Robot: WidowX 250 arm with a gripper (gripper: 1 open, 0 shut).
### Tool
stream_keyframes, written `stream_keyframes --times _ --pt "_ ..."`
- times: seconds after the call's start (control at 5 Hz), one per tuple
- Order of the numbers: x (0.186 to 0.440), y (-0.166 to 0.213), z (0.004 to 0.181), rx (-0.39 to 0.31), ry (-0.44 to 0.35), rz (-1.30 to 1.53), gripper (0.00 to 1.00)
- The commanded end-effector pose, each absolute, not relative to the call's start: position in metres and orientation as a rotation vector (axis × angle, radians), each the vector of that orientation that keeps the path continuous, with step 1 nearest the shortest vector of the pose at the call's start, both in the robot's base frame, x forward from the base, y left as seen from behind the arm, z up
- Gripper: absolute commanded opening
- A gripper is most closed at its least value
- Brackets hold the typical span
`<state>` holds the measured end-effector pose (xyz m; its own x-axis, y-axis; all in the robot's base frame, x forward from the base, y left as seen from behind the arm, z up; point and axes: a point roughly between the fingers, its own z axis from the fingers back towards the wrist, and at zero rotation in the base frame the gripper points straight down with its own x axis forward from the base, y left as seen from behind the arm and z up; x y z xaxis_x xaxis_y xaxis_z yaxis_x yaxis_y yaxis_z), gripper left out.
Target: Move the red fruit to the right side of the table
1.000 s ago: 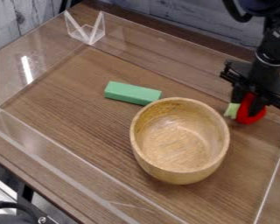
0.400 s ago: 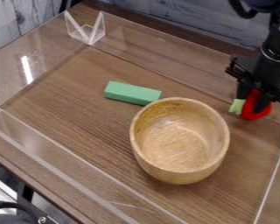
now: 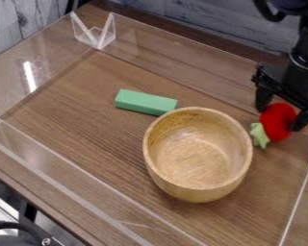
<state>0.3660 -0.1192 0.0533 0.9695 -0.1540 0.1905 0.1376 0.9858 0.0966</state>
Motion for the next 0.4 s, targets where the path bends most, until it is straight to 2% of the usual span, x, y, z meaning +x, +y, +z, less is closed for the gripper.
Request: stream_keyframes --times 0.0,0.2 --pt "0.3753 -0.1246 0.0876 0.05 -0.289 -0.139 1.0" --pt "0.3755 -0.1233 0.0892 0.043 -0.288 -0.13 1.0"
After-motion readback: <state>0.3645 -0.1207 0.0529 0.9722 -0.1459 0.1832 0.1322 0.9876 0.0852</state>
